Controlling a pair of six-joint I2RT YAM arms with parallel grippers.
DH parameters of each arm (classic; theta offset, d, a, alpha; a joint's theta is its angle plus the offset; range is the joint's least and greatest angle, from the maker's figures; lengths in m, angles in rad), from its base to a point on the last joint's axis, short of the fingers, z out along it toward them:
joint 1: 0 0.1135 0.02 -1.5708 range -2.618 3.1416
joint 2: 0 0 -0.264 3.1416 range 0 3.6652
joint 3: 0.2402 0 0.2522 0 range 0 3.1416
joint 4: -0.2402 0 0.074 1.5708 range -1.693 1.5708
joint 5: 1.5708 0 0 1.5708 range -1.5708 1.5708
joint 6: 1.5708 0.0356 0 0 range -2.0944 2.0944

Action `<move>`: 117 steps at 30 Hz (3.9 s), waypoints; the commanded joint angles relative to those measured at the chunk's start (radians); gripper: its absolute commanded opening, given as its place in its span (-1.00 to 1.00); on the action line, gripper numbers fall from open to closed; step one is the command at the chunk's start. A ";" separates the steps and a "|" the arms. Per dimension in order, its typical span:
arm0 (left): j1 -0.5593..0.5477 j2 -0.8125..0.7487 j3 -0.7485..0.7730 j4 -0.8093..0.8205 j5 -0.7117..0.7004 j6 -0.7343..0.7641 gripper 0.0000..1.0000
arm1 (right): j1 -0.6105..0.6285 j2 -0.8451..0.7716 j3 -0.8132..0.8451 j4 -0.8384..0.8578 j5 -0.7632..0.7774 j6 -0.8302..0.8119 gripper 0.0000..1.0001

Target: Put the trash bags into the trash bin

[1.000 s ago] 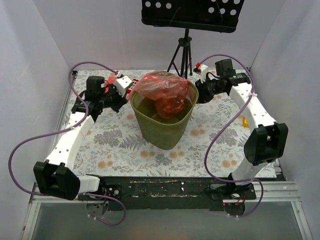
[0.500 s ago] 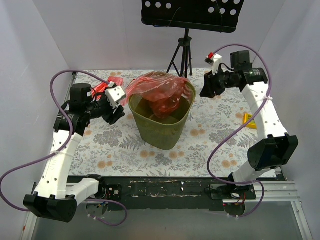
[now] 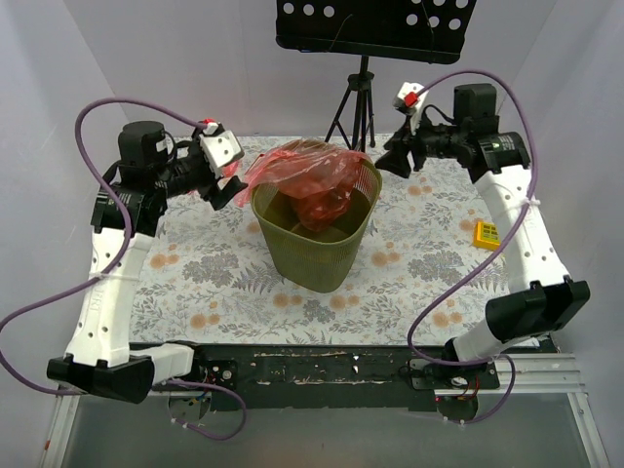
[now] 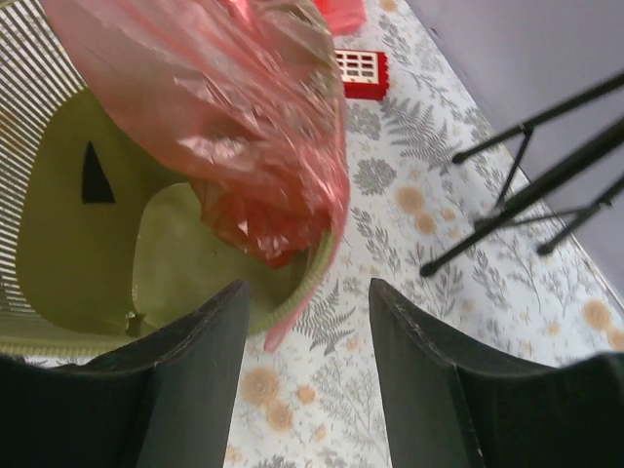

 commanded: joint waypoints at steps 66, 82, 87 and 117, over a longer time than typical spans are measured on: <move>-0.091 0.051 -0.020 0.117 0.164 0.091 -1.00 | 0.193 -0.030 -0.129 0.272 0.050 -0.155 -0.10; -0.091 -0.030 -0.089 0.094 0.072 0.141 -0.72 | 0.277 -0.195 -0.197 0.261 0.116 -0.304 -0.97; -0.091 -0.017 -0.066 0.100 0.167 0.099 0.16 | 0.381 -0.416 -0.426 0.295 0.168 -0.365 -0.97; -0.221 0.338 0.333 -0.237 0.322 0.115 -1.00 | 0.455 -0.499 -0.495 0.326 0.368 -0.329 -0.04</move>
